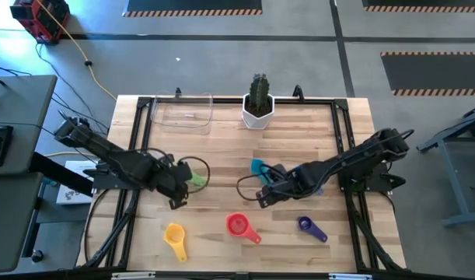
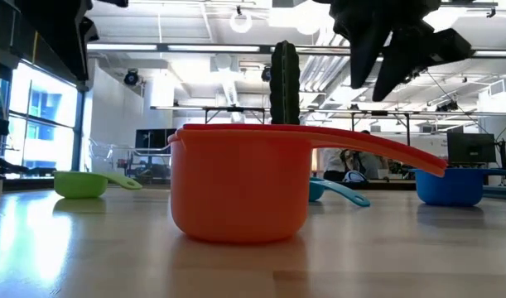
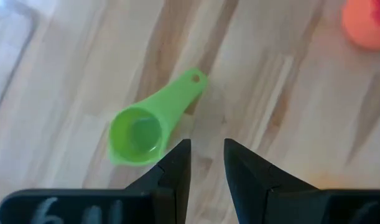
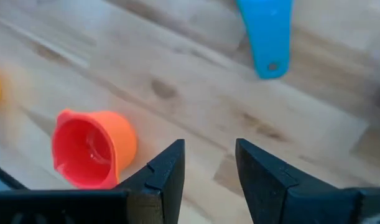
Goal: Nest measuring cups in basket
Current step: Stack the dark blue measuring cup on the pink measuring cup
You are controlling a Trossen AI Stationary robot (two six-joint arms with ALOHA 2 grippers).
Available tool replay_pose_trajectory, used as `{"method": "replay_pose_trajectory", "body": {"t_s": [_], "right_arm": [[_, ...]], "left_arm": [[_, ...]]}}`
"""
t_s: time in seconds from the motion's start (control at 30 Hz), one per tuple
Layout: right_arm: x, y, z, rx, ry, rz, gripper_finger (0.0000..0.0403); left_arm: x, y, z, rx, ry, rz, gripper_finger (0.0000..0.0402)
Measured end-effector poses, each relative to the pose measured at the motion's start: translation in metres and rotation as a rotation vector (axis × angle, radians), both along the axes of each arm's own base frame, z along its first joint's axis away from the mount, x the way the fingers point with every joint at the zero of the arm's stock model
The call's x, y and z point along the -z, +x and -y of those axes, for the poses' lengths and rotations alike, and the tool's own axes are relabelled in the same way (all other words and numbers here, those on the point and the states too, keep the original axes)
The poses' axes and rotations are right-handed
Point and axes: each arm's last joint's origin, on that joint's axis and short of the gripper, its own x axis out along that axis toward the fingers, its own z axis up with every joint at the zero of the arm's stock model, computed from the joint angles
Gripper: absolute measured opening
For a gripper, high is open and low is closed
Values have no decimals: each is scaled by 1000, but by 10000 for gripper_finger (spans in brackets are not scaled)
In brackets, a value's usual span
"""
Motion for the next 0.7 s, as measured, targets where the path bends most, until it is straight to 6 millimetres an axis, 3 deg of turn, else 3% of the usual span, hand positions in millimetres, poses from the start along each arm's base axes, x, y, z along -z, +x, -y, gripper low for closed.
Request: {"method": "replay_pose_trajectory", "body": {"t_s": [0.3, 0.7], "right_arm": [[-16, -17, 21, -3, -76, -52, 135], [-18, -33, 33, -153, -147, -210, 135]], "left_arm": [[-2, -17, -28, -57, -8, 45, 86], [-8, -15, -51, -69, -26, 56, 86]]}}
